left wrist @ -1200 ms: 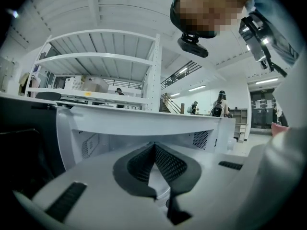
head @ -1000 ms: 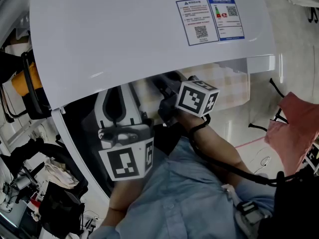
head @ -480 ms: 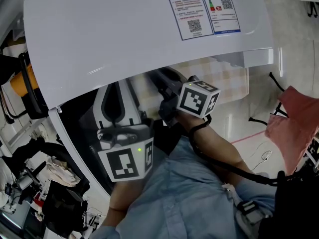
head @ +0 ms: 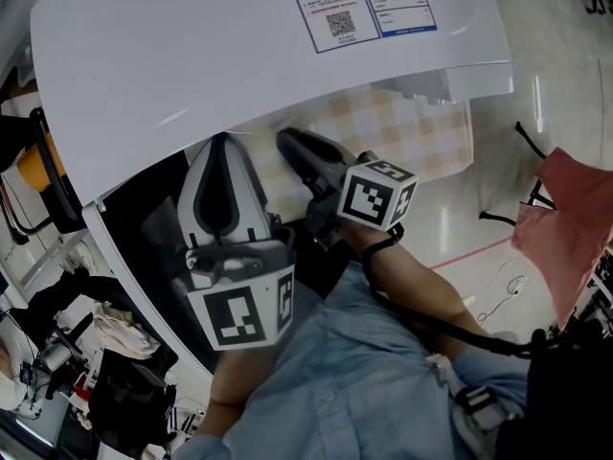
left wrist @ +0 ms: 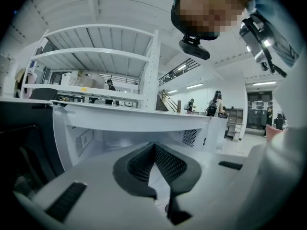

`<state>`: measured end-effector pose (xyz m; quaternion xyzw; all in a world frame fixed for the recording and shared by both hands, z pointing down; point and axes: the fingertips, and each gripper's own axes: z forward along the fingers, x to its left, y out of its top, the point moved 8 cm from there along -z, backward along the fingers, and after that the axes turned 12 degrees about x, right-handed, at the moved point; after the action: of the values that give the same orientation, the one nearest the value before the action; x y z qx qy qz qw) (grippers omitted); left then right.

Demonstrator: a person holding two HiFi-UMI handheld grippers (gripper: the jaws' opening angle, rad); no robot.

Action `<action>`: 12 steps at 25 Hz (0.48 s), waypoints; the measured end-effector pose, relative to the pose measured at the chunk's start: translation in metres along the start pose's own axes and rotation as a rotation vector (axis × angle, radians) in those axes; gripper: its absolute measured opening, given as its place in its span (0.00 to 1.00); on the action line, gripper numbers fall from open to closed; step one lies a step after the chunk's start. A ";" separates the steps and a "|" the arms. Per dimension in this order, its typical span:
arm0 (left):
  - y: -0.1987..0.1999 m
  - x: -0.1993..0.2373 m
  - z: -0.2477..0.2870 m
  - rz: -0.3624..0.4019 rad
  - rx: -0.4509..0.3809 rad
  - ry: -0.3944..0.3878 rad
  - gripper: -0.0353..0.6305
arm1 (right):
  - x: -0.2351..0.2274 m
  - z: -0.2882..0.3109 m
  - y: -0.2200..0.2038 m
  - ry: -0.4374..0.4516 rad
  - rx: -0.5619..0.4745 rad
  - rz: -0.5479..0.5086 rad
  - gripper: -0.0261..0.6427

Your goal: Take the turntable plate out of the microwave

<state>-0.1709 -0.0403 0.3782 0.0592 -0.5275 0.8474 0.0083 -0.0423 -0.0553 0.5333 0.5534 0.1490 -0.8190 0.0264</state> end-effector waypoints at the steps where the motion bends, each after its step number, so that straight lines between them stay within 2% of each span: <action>1: 0.000 -0.001 0.000 0.001 0.000 -0.001 0.06 | 0.000 0.000 0.000 0.001 0.005 -0.006 0.14; 3: 0.001 -0.001 0.001 0.003 -0.001 0.000 0.06 | -0.001 0.003 0.002 0.005 0.023 -0.019 0.18; 5: 0.003 0.001 0.003 0.003 -0.005 0.005 0.06 | 0.000 0.006 0.005 0.021 0.039 -0.019 0.26; 12: 0.007 0.008 0.013 -0.012 -0.006 0.023 0.06 | -0.003 0.020 0.025 0.047 0.026 -0.005 0.26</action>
<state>-0.1783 -0.0555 0.3782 0.0524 -0.5298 0.8463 0.0195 -0.0537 -0.0850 0.5370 0.5722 0.1405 -0.8078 0.0137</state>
